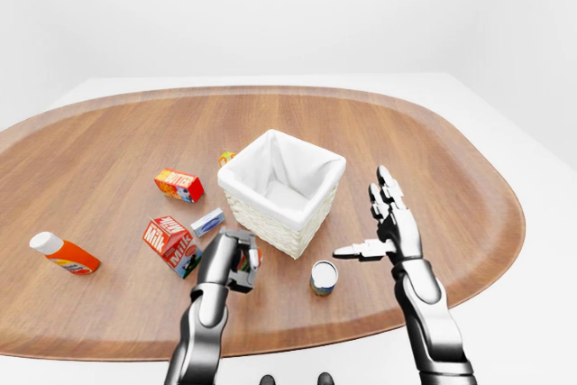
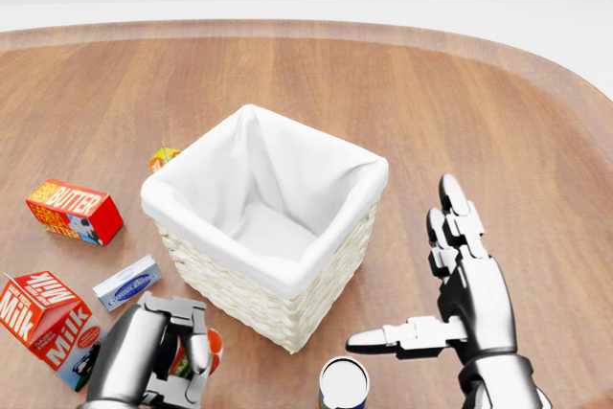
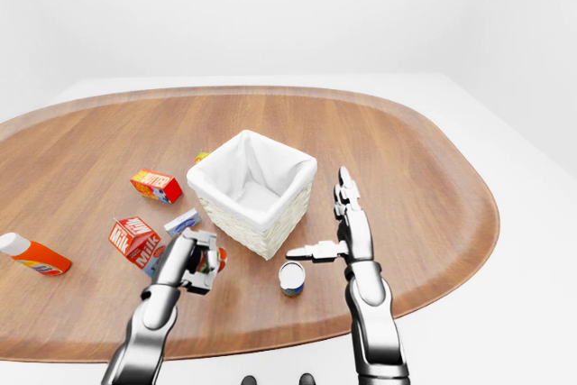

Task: Pick up the tomato sauce, and put it in the basket.

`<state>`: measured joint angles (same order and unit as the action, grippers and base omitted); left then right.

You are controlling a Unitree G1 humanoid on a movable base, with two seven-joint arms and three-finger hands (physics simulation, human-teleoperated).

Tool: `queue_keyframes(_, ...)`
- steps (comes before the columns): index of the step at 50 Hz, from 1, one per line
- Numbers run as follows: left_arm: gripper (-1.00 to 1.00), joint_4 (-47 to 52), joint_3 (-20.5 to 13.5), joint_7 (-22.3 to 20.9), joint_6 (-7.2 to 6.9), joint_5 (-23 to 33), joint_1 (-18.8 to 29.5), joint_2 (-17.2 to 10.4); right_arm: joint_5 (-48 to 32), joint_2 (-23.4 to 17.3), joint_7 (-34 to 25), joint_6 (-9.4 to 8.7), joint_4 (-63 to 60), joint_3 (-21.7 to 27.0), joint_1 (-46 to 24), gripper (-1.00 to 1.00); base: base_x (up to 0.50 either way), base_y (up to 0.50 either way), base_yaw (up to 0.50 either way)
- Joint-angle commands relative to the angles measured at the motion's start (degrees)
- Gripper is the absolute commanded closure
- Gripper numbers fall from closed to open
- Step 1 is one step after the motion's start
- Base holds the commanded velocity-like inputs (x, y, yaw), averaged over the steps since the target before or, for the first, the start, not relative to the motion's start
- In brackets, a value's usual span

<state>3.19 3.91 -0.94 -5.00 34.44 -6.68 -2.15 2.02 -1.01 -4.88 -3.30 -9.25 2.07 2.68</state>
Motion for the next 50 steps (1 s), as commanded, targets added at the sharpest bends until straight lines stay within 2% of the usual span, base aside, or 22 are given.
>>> queue_keyframes(1, 1.00, 7.4, 0.8, -1.7, 0.00, 0.0, -1.5, 0.3, 0.1, -0.1, -0.1, -1.55, -1.9, 0.2, 0.4, -1.00, 0.00, 0.00, 0.00)
queue_keyframes(6, 1.00, 9.2, 1.0, -2.4, 0.00, 0.2, -1.7, 0.3, 0.0, 0.0, -0.1, -0.97, -1.1, 0.2, 0.2, -1.00, 0.00, 0.00, 0.00)
queue_keyframes(9, 1.00, 10.2, 1.1, -2.7, 0.00, 0.3, -1.9, 0.3, 0.1, 0.0, -0.1, -1.38, -1.6, 0.2, 0.2, -1.00, 0.00, 0.00, 0.00)
queue_keyframes(17, 1.00, 12.2, 1.0, -3.6, 0.00, 0.6, -1.8, 0.3, 0.0, 0.0, 0.0, -1.07, -1.1, 0.2, 0.0, -1.00, 0.00, 0.00, 0.00)
queue_keyframes(21, 1.00, 14.1, 1.1, -4.7, 0.00, 1.1, -1.5, 0.3, -0.1, 0.1, 0.1, 0.32, 0.9, 0.2, -0.6, -1.00, 0.00, 0.00, 0.00)
queue_keyframes(24, 1.00, 14.4, 1.0, -4.9, 0.00, 1.1, -1.1, 0.3, 0.0, 0.0, 0.2, 0.51, 1.3, 0.2, -0.8, -1.00, 0.00, 0.00, 0.00)
queue_keyframes(35, 1.00, 17.1, 1.0, -6.0, 0.00, 1.6, -1.1, 0.4, 0.1, -0.1, 0.3, 0.29, 1.4, 0.4, -1.1, -1.00, 0.00, 0.00, 0.00)
queue_keyframes(37, 1.00, 17.6, 0.9, -6.2, 0.00, 1.7, -1.1, 0.4, 0.2, -0.2, 0.2, -0.55, 0.2, 0.4, -0.7, -1.00, 0.00, 0.00, 0.00)
queue_keyframes(50, 1.00, 21.1, 1.0, -7.9, 0.00, 2.6, -1.3, 0.4, 0.1, -0.1, 0.2, -0.72, -0.2, 0.4, -0.5, -1.00, 0.00, 0.00, 0.00)
